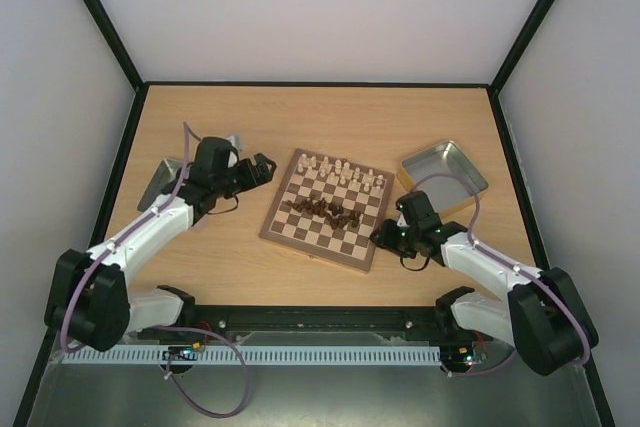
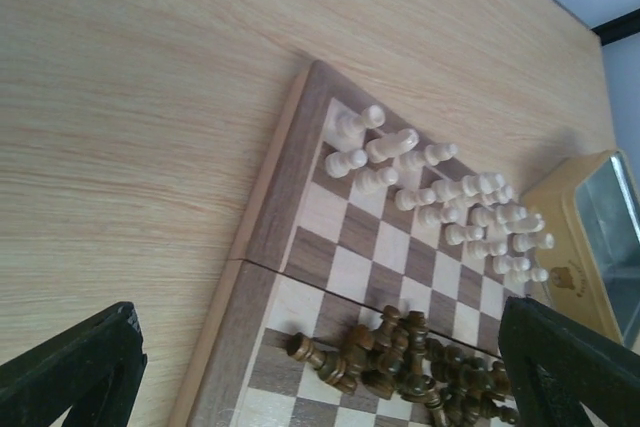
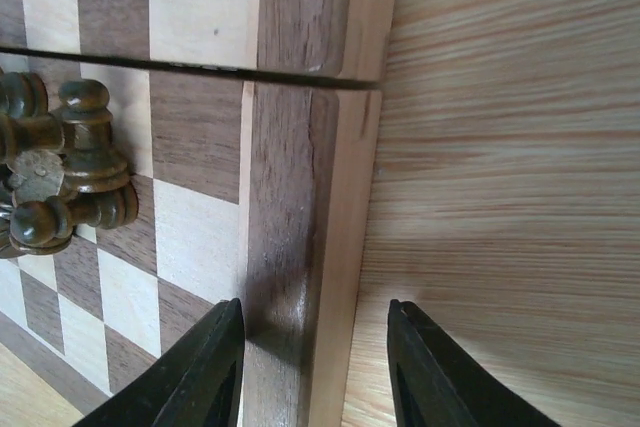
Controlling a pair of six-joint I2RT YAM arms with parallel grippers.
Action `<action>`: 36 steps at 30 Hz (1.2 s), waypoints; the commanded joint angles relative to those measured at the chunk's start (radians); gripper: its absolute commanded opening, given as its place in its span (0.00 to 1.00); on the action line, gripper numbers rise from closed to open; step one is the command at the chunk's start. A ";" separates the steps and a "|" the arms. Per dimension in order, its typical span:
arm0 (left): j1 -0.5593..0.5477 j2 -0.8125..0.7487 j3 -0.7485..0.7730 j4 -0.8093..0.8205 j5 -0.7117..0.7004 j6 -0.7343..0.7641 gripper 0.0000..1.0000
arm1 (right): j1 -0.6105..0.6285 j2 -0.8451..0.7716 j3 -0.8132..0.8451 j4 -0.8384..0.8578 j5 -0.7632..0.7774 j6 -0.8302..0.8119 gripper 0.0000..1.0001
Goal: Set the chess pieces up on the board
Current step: Move the chessboard to the center of the board, then pick up the chess piece from the chessboard.
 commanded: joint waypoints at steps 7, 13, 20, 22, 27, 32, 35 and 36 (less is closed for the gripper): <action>-0.009 0.097 -0.042 -0.047 0.029 -0.002 0.87 | 0.018 0.082 -0.027 0.147 -0.004 0.072 0.28; -0.009 0.189 -0.022 -0.051 0.061 0.025 0.78 | 0.020 0.147 -0.019 0.268 0.010 0.153 0.22; -0.008 0.316 0.049 -0.093 0.017 0.067 0.70 | 0.020 0.230 0.048 0.302 0.069 0.166 0.20; -0.008 0.328 0.072 -0.103 -0.010 0.078 0.70 | 0.020 0.229 0.082 0.254 0.111 0.142 0.22; -0.008 0.332 0.120 -0.139 -0.114 0.088 0.71 | 0.035 0.191 0.194 0.096 0.241 0.073 0.36; -0.006 0.342 0.172 -0.155 -0.162 0.115 0.71 | 0.115 0.227 0.326 -0.029 0.362 0.036 0.47; -0.006 0.335 0.180 -0.152 -0.155 0.118 0.71 | 0.171 0.266 0.385 -0.045 0.384 0.034 0.47; -0.006 0.329 0.173 -0.147 -0.150 0.119 0.70 | 0.189 0.289 0.403 -0.052 0.391 0.033 0.46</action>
